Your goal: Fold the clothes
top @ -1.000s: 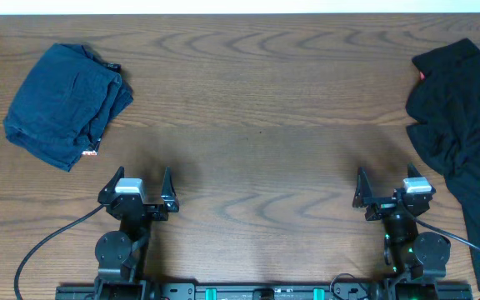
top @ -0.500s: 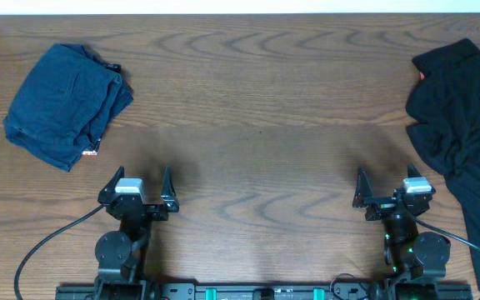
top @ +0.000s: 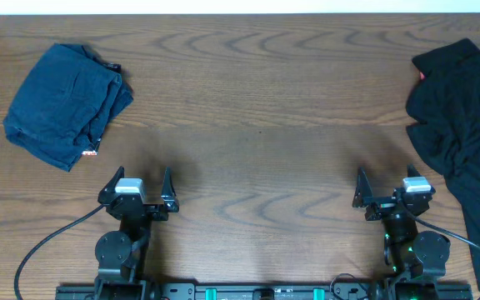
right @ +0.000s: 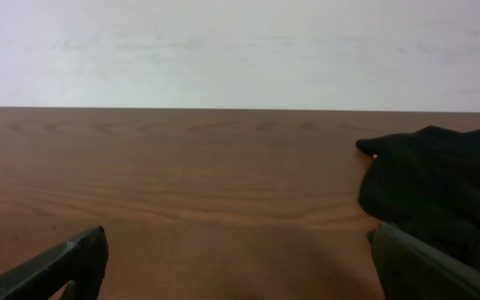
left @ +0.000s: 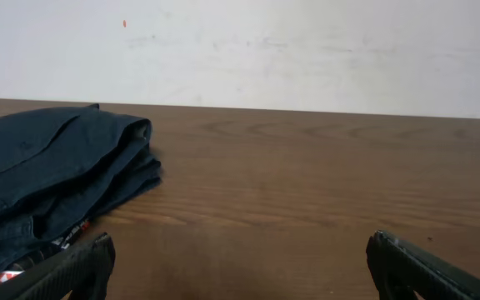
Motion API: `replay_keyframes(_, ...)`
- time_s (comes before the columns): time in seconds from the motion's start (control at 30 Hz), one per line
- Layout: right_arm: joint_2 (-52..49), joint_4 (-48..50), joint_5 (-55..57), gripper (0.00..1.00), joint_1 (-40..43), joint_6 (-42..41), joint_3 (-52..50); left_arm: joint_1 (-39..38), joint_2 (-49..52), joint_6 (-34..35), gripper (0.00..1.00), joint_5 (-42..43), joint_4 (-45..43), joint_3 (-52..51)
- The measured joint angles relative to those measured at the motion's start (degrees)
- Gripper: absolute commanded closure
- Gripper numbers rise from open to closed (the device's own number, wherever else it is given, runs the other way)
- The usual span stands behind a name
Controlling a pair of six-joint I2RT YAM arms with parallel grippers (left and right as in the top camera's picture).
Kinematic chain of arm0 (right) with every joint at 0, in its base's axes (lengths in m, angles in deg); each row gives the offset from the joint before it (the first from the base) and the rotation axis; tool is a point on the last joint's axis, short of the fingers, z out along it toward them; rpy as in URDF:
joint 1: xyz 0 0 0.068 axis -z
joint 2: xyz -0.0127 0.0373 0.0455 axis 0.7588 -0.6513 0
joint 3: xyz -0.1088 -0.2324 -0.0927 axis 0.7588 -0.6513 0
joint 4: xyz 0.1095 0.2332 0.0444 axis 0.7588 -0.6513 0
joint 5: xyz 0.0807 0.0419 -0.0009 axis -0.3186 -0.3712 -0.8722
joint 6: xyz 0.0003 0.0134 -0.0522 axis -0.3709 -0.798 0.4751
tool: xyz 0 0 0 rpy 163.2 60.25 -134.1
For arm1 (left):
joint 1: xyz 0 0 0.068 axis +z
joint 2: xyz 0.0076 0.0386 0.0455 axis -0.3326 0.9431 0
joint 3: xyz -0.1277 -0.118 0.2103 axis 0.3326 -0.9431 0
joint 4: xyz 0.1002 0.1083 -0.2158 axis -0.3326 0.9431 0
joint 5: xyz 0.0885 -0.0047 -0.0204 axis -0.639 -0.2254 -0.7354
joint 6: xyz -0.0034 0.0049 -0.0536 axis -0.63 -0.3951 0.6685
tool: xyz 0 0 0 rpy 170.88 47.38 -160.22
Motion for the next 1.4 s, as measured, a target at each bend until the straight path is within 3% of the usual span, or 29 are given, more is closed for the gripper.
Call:
replay_keyframes(0.63, -0.02, 0.00, 0.48, 0.01, 0.00, -0.20, 0.00, 0.00, 0.48, 0.02, 0.02, -0.02, 1.22, 0.85)
replay_keyframes(0.87, -4.98, -0.48, 3.43, 0.01, 0.00, -2.51, 1.36, 0.00, 10.16, 0.24, 0.02, -0.02, 3.34, 3.41)
replay_keyframes(1.03, -17.46, -3.08, 4.52, 0.01, 0.00, -3.19, 9.35, 0.00, 24.50, 0.26, 0.02, 0.00, 6.32, 12.76)
replay_keyframes(1.4, -65.42, -27.10, 5.11, 0.01, 4.39, -3.41, 46.99, 0.00, 60.02, 0.46, 0.02, 0.02, 36.13, 45.66)
